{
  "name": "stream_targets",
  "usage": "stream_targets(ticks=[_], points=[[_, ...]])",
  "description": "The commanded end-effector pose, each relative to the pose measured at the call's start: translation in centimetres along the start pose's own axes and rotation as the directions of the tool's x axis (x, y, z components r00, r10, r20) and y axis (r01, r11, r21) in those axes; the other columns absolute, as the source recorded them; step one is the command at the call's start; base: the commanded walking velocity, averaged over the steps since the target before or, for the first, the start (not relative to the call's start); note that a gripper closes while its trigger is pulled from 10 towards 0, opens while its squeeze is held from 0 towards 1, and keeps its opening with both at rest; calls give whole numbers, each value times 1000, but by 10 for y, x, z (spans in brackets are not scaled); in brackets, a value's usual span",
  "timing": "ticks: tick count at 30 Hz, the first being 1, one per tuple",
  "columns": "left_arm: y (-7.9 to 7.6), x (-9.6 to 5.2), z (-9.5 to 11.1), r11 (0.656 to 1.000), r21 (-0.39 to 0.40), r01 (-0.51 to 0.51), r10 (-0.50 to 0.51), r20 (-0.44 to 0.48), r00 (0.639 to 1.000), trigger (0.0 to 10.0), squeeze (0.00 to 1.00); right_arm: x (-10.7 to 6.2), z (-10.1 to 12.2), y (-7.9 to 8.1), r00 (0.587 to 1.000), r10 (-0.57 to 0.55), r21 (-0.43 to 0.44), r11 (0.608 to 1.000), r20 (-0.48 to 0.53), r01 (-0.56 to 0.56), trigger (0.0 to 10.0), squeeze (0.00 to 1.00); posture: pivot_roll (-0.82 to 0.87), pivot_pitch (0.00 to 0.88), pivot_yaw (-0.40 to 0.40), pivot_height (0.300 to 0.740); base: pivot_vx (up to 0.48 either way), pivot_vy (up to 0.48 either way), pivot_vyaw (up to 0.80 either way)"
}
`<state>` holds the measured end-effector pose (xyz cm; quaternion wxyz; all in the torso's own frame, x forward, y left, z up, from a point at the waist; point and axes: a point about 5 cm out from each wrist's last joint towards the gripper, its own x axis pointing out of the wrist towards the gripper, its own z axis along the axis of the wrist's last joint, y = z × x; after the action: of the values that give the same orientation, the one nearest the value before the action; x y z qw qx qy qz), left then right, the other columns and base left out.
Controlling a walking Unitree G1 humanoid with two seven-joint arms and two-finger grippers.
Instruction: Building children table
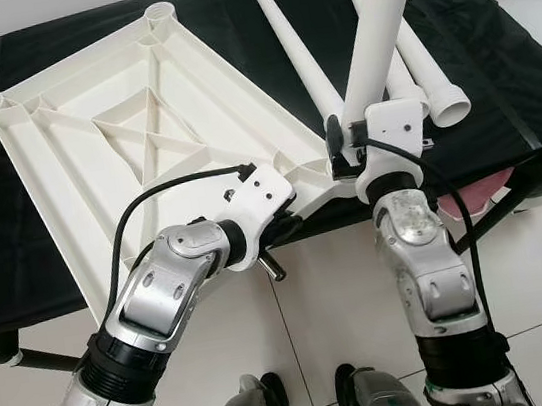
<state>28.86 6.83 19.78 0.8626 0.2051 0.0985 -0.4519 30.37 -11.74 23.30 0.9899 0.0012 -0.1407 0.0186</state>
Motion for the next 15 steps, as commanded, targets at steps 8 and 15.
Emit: stream_targets(ticks=[8,15], points=[[5,-3,7,999,3,-37,36,31,999,10000,0,4,0,-7,913,407,60,911,17,-407,10000,0,-87,216,65,740,0,0,0],[6,-3,7,999,0,-44,44,34,998,10000,0,10,0,-20,823,568,17,823,-24,-567,10000,0,-85,216,55,740,0,0,0]])
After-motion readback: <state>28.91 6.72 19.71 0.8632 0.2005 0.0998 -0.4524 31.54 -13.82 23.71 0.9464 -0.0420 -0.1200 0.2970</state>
